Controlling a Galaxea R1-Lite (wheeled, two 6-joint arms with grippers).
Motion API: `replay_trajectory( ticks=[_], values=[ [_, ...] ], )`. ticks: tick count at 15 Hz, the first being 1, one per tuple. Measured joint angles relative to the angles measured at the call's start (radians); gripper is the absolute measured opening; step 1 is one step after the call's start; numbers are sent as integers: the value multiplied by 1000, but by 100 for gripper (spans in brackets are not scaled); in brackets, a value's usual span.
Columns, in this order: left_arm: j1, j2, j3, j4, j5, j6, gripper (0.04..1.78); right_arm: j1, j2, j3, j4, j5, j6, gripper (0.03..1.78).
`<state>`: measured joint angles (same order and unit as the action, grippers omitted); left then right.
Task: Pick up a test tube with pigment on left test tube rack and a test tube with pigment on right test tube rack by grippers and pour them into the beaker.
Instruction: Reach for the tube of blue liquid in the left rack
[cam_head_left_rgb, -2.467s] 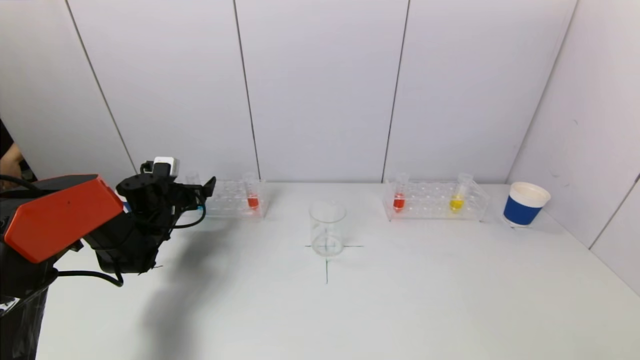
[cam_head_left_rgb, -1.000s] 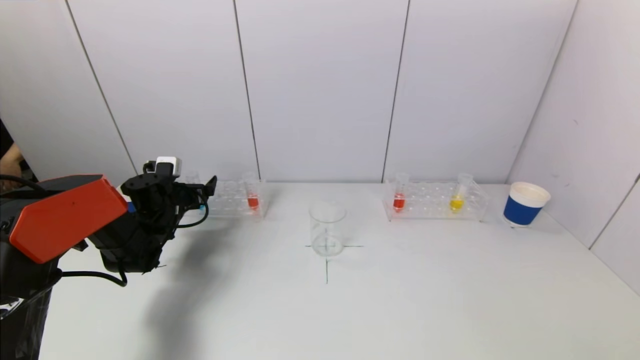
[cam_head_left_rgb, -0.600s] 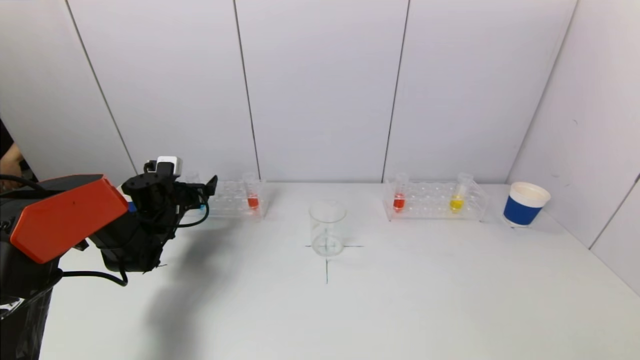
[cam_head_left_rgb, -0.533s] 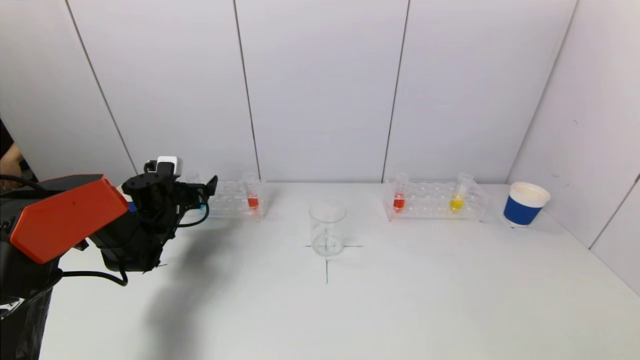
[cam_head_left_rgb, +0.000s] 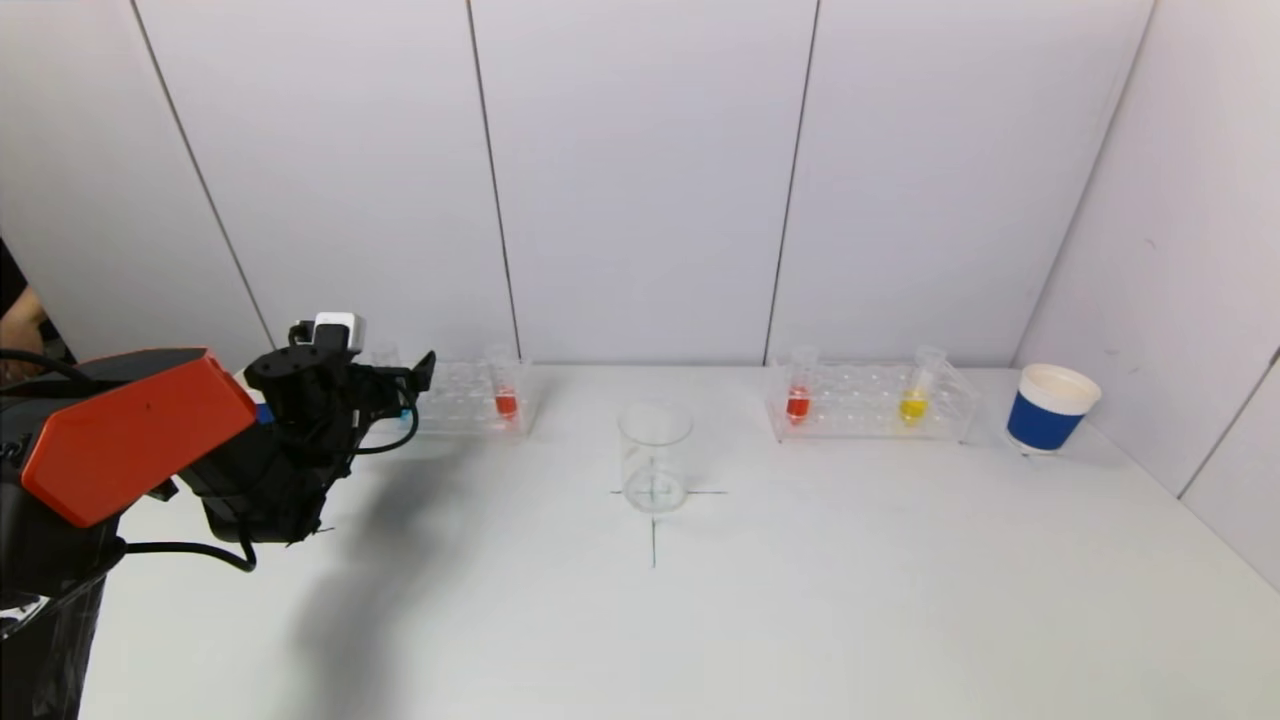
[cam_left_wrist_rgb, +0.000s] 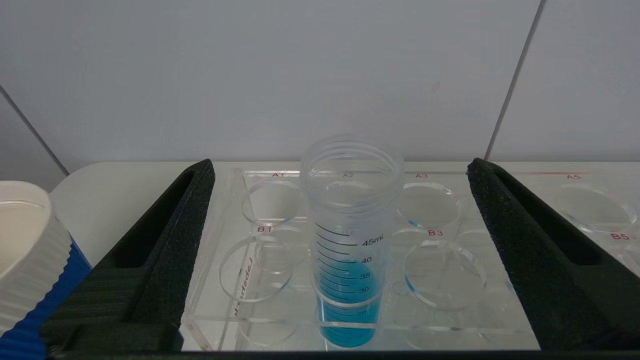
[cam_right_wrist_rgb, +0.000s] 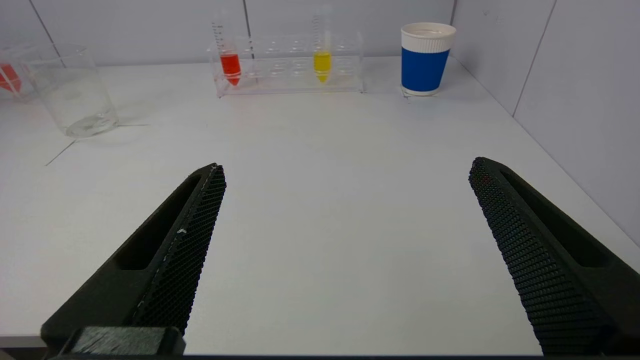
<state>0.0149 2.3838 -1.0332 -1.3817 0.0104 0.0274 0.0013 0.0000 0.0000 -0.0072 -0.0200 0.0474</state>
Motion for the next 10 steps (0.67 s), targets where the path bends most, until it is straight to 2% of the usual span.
replay_trajectory(
  ticks=[6, 8, 10],
  values=[
    [0, 6, -1, 0, 0, 0, 176, 0, 0, 0, 0, 0, 0, 177],
    [0, 6, -4, 1, 0, 0, 166, 0, 0, 0, 0, 0, 0, 177],
    [0, 6, -4, 0, 0, 0, 146, 0, 0, 0, 0, 0, 0, 177]
  ],
)
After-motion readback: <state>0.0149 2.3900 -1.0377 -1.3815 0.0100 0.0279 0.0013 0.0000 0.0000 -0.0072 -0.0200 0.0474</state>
